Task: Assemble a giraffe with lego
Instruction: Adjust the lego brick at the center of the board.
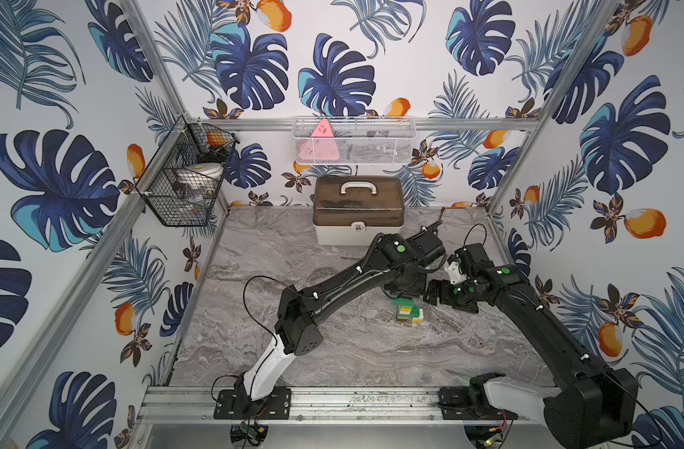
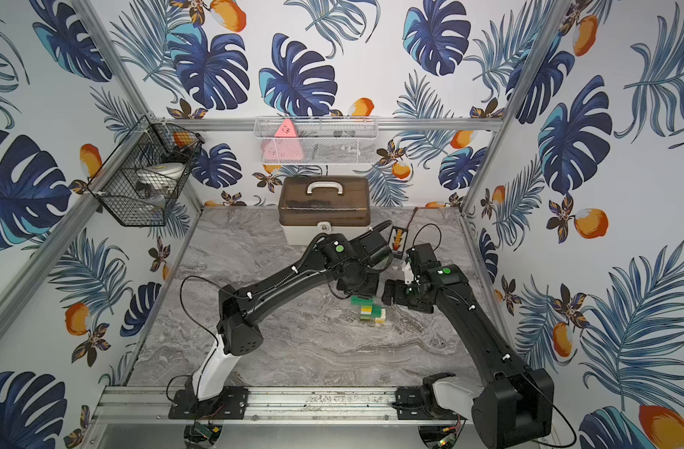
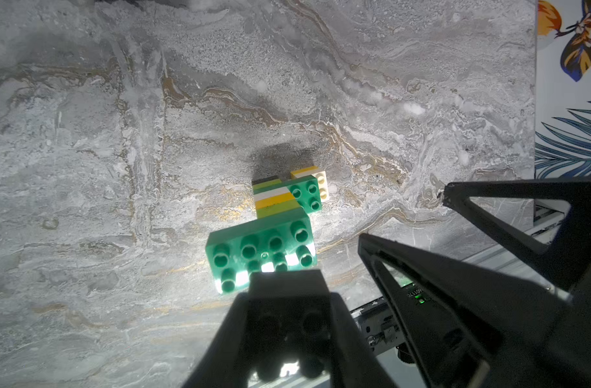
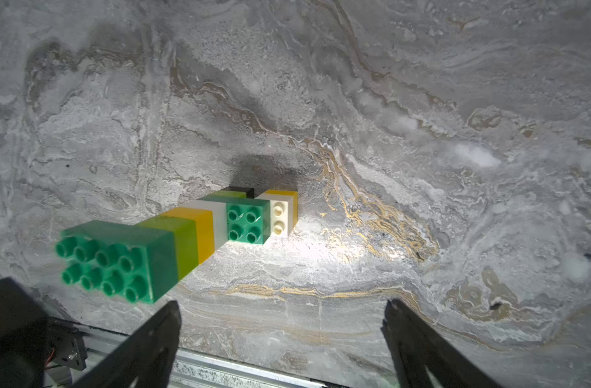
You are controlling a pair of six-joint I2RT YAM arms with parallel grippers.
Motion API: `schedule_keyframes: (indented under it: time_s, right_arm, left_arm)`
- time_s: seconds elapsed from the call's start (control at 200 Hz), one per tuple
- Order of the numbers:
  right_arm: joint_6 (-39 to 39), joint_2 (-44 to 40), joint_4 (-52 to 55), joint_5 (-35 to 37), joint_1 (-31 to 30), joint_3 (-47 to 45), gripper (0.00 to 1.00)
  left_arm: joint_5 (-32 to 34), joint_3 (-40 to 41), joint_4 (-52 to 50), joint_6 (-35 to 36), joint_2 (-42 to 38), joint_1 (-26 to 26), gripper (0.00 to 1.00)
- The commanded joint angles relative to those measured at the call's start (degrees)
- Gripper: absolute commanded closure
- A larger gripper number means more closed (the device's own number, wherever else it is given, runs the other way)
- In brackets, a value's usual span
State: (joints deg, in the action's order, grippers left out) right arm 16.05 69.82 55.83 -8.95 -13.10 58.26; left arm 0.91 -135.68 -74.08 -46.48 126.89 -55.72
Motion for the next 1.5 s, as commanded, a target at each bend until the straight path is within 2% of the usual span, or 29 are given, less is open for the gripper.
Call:
schedule_keyframes:
  time_s: [0.0, 0.24, 0.46, 0.731, 1.036, 1.496]
  right_arm:
    - [2.26, 3.2, -0.58, 0.79, 0.42, -0.32, 0.04]
    - [0.82, 9.15, -3.49, 5.67, 1.05, 0.16, 0.05]
    - [0.58, 11.57, -6.81, 7.61, 1.59, -3.91, 0.08]
    - [1.94, 18.4, -8.11, 8.18, 1.59, -3.37, 0.09]
    - [3.44, 19.91, -8.48, 7.64, 1.41, -4.52, 0.1]
    - [4.73, 20.09, -7.52, 5.91, -1.85, -5.0, 0.11]
  left_arm:
    - [0.46, -0.35, 0.54, -1.94, 0.16, -0.17, 0.97]
    - [2.24, 6.99, 4.51, -2.38, -4.5, -0.2, 0.98]
    - [3.51, 9.42, 5.8, -0.66, -7.35, -0.18, 0.98]
    - [3.5, 10.74, 7.27, 0.79, -9.35, 0.04, 0.98]
    - [2.37, 15.84, 10.31, 0.95, -12.8, 1.81, 0.98]
    - [2.24, 16.5, 11.04, 1.92, -12.06, 2.95, 0.98]
